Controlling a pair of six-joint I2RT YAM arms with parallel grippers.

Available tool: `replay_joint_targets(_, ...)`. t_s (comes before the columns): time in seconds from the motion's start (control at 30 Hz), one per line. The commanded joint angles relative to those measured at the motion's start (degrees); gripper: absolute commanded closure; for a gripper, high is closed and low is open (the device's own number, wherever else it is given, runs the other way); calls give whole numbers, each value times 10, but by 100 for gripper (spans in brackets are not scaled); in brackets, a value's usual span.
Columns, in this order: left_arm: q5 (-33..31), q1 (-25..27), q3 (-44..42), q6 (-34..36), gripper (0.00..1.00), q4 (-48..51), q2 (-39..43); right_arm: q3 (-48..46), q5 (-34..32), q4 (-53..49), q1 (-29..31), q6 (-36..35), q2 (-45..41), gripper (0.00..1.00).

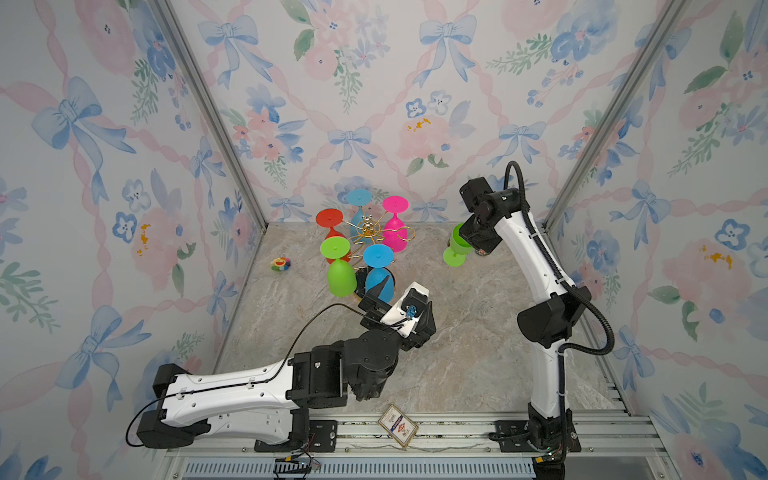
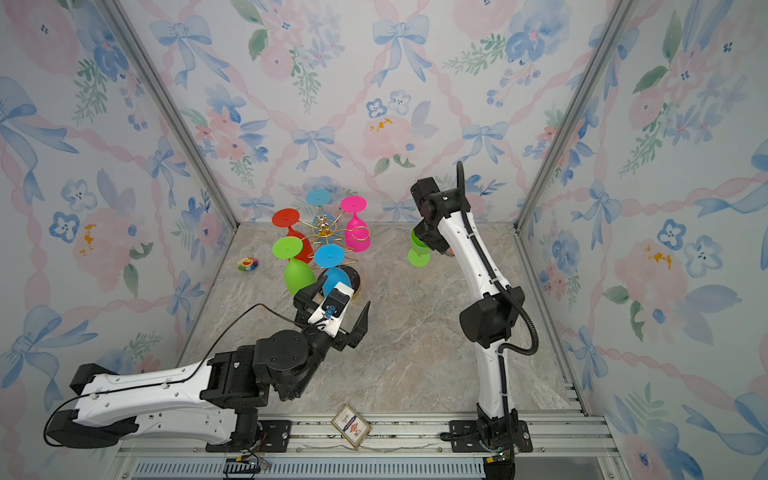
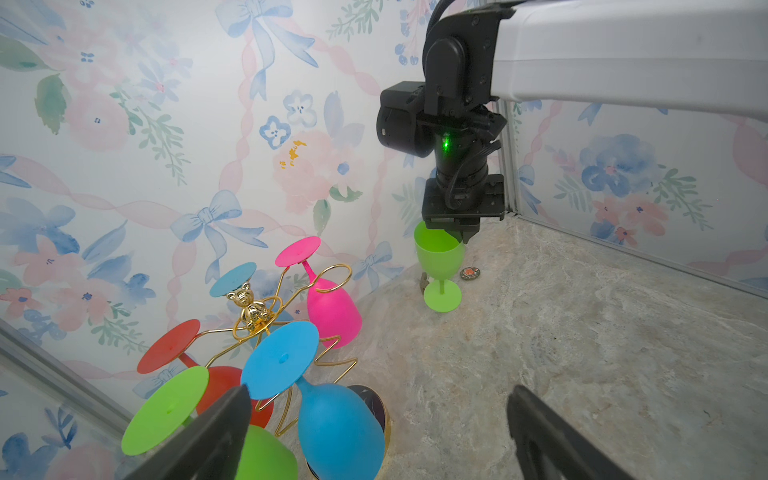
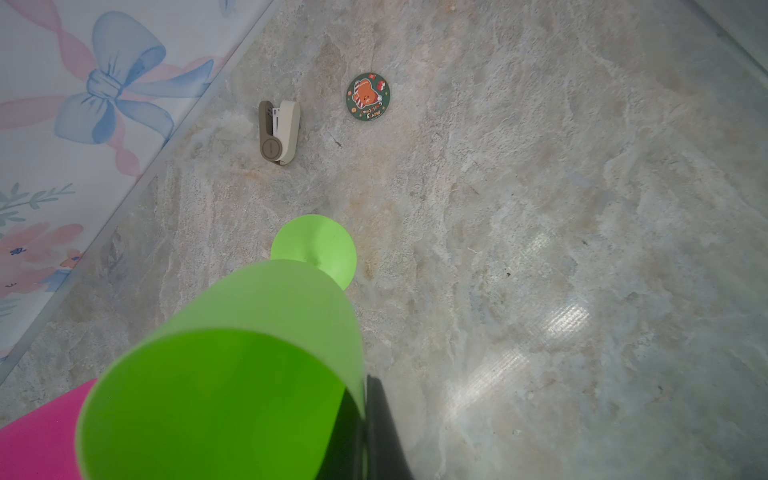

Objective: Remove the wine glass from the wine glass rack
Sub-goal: 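Lower the green glass upright onto the table with the right gripper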

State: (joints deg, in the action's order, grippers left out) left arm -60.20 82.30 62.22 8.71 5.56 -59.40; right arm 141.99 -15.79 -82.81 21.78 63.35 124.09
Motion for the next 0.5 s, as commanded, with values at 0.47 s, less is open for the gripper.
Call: replay_joint_targets(0.47, 17, -8, -15, -23, 2, 14, 31, -8, 45, -3, 20, 24, 57, 100)
